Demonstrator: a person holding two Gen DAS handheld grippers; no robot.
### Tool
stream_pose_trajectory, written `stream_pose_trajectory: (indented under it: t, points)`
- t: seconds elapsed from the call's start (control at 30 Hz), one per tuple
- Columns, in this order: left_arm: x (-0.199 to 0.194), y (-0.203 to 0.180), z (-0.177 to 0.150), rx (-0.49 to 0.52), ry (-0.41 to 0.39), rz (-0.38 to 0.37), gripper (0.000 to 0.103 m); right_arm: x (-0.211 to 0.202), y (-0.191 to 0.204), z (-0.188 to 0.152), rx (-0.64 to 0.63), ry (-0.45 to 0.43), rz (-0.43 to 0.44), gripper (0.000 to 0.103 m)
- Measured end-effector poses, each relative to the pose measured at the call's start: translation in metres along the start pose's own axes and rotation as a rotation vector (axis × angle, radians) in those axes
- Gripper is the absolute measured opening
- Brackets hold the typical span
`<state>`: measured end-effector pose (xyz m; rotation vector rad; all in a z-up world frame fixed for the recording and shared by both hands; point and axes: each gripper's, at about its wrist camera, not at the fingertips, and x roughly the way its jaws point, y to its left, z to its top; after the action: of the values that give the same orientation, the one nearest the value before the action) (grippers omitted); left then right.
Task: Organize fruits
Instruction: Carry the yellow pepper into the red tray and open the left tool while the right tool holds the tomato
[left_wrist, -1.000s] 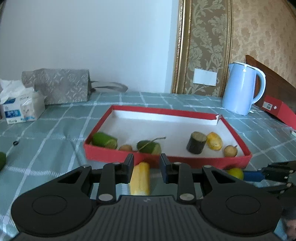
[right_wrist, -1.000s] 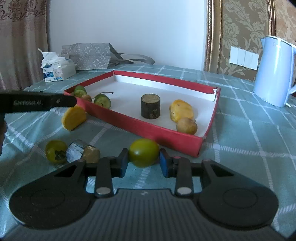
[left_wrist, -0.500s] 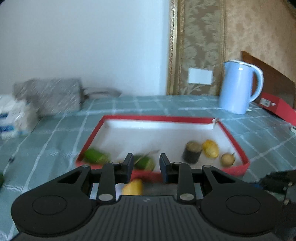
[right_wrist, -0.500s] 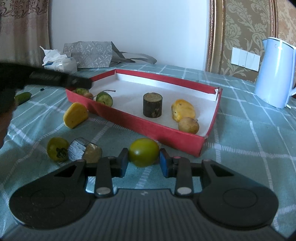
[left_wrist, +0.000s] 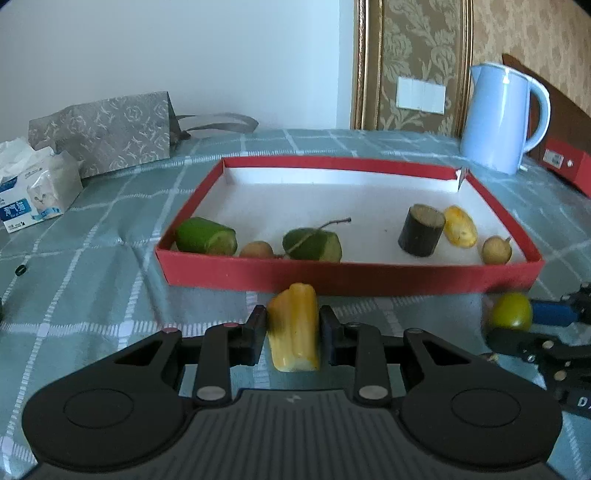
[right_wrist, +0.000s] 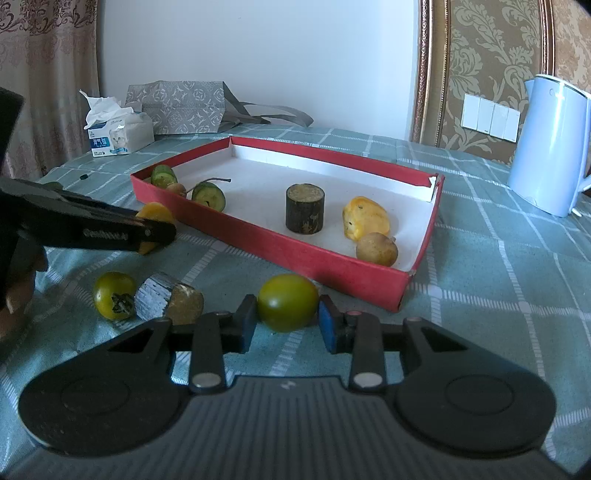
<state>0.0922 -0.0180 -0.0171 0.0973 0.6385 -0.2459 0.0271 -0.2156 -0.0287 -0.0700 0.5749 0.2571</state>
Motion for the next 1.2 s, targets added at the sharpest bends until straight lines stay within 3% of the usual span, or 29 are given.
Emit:
stream_pose_trajectory:
  t: [0.4, 0.63, 0.87, 1.07, 1.2]
  points:
    - [-0.018, -0.007, -0.002, 0.034, -0.072, 0.028, 0.028, 0.000, 0.001, 0.000, -0.004, -0.002, -0.002, 0.033]
    - [-0.026, -0.013, 0.018, 0.051, -0.125, 0.009, 0.028, 0.000, 0.001, 0.000, -0.006, 0.000, -0.003, 0.033]
    - [0.002, -0.024, 0.056, 0.028, -0.132, -0.026, 0.028, 0.000, 0.001, -0.001, -0.003, 0.002, -0.002, 0.033]
    - [0.031, -0.040, 0.069, 0.055, -0.105, -0.030, 0.029, 0.000, 0.001, 0.000, -0.007, 0.003, -0.004, 0.033]
    - [0.040, -0.047, 0.068, 0.081, -0.093, 0.007, 0.029, 0.002, 0.000, 0.000, -0.002, 0.012, -0.004, 0.035]
